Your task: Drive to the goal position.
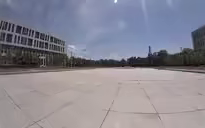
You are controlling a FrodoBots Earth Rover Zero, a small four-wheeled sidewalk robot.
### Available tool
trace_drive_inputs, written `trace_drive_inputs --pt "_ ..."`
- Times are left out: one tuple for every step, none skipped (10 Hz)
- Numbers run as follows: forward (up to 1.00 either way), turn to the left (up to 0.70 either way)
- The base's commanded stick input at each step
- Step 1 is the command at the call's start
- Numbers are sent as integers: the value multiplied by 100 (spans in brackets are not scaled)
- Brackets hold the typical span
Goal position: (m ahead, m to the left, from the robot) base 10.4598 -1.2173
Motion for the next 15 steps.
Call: trace_drive_inputs --pt "69 0" --pt "69 -15" --pt "69 -30" --pt "69 0" --pt "69 0" --pt "69 0" --pt "69 0" --pt "69 0" --pt "69 0" --pt "69 0" --pt "69 0" --pt "69 0" --pt "69 0" --pt "69 0" --pt "69 0"
